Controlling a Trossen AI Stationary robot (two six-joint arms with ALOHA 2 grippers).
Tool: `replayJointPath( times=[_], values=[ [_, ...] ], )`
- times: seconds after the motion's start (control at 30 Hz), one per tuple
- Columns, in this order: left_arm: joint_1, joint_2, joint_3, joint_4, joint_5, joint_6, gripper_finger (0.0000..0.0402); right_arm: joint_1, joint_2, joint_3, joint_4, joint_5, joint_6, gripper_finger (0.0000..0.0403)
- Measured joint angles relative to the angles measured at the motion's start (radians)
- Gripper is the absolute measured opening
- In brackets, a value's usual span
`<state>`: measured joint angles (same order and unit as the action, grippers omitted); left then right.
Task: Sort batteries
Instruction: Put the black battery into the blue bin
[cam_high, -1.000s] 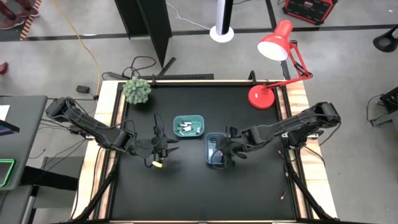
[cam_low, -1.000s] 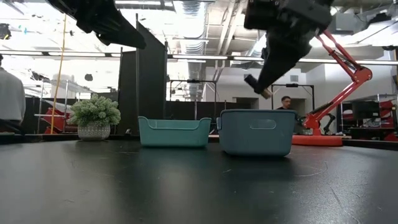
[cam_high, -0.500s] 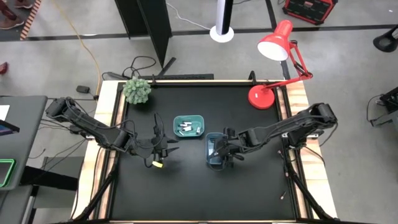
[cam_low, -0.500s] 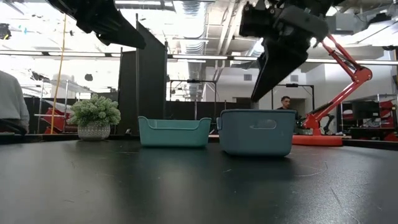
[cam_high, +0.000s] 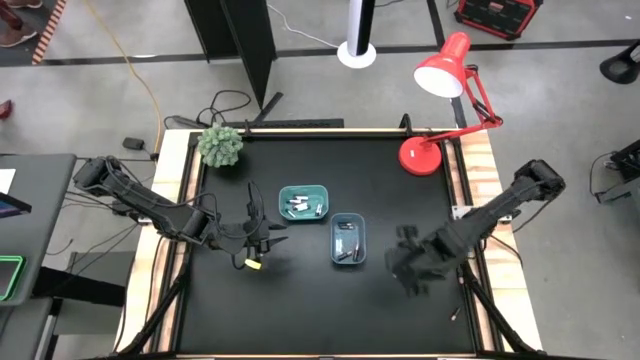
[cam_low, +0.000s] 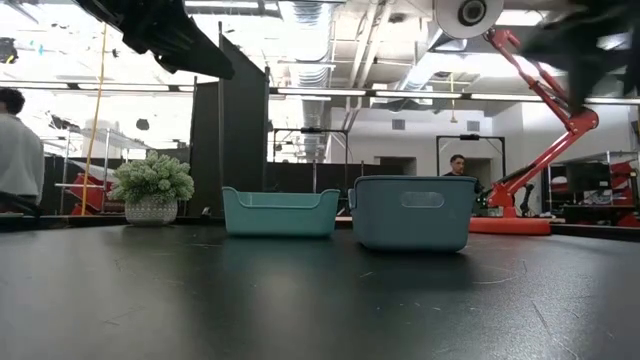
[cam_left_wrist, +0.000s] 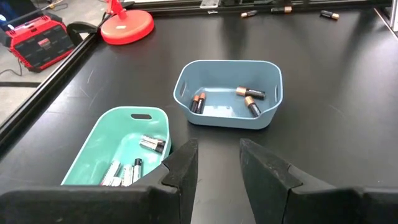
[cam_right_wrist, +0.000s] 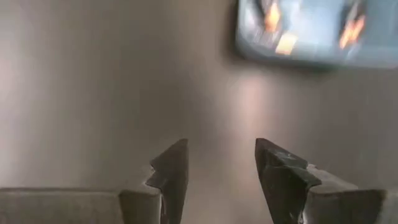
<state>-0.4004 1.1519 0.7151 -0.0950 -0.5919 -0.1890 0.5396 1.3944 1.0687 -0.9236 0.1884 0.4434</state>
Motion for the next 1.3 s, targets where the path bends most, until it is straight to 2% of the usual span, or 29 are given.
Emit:
replayJointPath(
  times=[0.13,0.23,0.5,0.63,0.87,1.3],
  values=[
    [0.000,0.000,0.000,-0.001,0.000,0.000,0.0112,0.151,0.000,0.000,-0.137,-0.054,0.230,0.0198],
    [0.000,0.000,0.000,-0.001,0.000,0.000,0.0112,0.268,0.000,-0.009,-0.151,-0.086,0.378,0.0202],
    [0.000,0.000,0.000,-0.004,0.000,0.001,0.0112,0.523,0.069,-0.010,-0.195,-0.131,0.601,0.0241],
    [0.000,0.000,0.000,-0.004,0.000,0.001,0.0112,0.587,0.145,-0.010,-0.186,-0.173,0.614,0.0254],
    [0.000,0.000,0.000,-0.004,0.000,-0.001,0.0112,0.614,0.264,-0.010,-0.139,-0.313,0.523,0.0255],
    [0.000,0.000,0.000,-0.004,0.000,-0.006,0.0112,0.597,0.400,-0.009,-0.080,-0.349,0.406,0.0255]
  ],
)
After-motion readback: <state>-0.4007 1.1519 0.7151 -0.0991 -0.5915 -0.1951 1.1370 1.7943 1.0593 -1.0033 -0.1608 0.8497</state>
